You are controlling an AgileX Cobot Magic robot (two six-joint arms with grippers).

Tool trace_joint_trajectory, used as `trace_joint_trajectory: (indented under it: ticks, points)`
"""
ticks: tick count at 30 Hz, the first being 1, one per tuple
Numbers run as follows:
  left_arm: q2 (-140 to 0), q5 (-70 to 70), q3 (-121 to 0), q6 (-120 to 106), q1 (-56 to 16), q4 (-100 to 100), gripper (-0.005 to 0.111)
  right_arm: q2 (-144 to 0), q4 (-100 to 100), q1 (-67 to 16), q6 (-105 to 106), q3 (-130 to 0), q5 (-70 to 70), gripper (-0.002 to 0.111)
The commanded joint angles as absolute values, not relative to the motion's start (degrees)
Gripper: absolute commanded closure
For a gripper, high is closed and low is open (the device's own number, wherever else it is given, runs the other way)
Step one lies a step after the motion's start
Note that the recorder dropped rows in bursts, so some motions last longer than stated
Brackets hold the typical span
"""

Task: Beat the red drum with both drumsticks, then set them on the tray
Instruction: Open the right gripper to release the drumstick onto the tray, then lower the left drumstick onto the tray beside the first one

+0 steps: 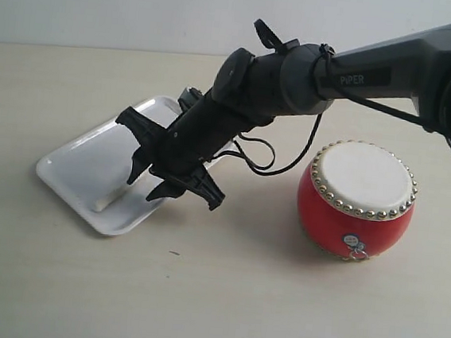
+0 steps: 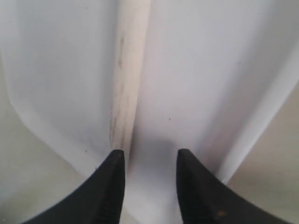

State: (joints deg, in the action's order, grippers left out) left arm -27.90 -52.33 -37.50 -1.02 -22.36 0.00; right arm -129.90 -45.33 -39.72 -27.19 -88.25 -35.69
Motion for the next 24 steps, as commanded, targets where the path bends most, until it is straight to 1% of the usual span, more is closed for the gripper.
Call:
trace_joint_trajectory:
  ticks: [1, 3, 4, 5, 7, 8, 9, 10, 12, 14, 16, 20, 24]
  points:
    - [-30.7, -51.9, -37.2, -1.5, -24.1, 0.7, 0.107, -124.9, -42.3, -39.9, -18.8, -88.9, -34.5, 0.08]
    - [-33.3, -51.9, -37.6, -2.2, -25.5, 1.0, 0.107, -121.0, -39.3, -39.9, -11.8, -88.9, -37.5, 0.092]
    - [-36.8, -51.8, -39.0, -2.6, -26.3, 1.1, 0.107, -117.1, -34.8, -39.9, -8.7, -88.9, -41.3, 0.103]
    - [-39.1, -51.7, -40.1, -2.7, -26.6, 1.1, 0.107, -115.0, -32.0, -40.1, -8.6, -88.9, -43.5, 0.108]
    - [-50.6, -49.6, -46.1, -6.0, -26.7, -0.3, 0.107, -105.9, -18.1, -40.6, -8.6, -88.6, -50.2, 0.108]
    - [-53.3, -49.7, -47.7, -7.2, -26.7, -1.1, 0.107, -104.0, -16.2, -40.6, -8.7, -87.9, -50.7, 0.108]
    - [-59.8, -51.0, -51.4, -10.1, -26.7, -2.5, 0.107, -99.4, -12.9, -40.6, -9.2, -85.2, -50.8, 0.108]
    - [-63.5, -52.2, -53.5, -11.8, -26.7, -3.8, 0.107, -96.9, -10.7, -40.6, -9.2, -83.3, -50.8, 0.108]
    - [-74.3, -56.6, -59.8, -18.6, -25.3, -7.7, 0.107, -89.4, -9.5, -40.6, -9.2, -76.1, -50.9, 0.108]
    - [-86.6, -65.3, -68.8, -27.1, -21.7, -15.5, 0.107, -80.3, -13.3, -40.6, -8.5, -66.8, -50.7, 0.108]
    - [-92.6, -69.9, -74.0, -30.2, -20.4, -17.4, 0.107, -75.8, -14.2, -40.6, -8.4, -62.7, -50.7, 0.108]
    - [-104.5, -70.0, -84.8, -27.8, -19.3, -16.3, 0.107, -66.9, -16.8, -40.6, -8.4, -55.4, -52.6, 0.108]
    - [-112.0, -70.0, -91.2, -27.4, -19.8, -12.4, 0.107, -60.2, -18.1, -40.6, -8.5, -50.8, -54.6, 0.108]
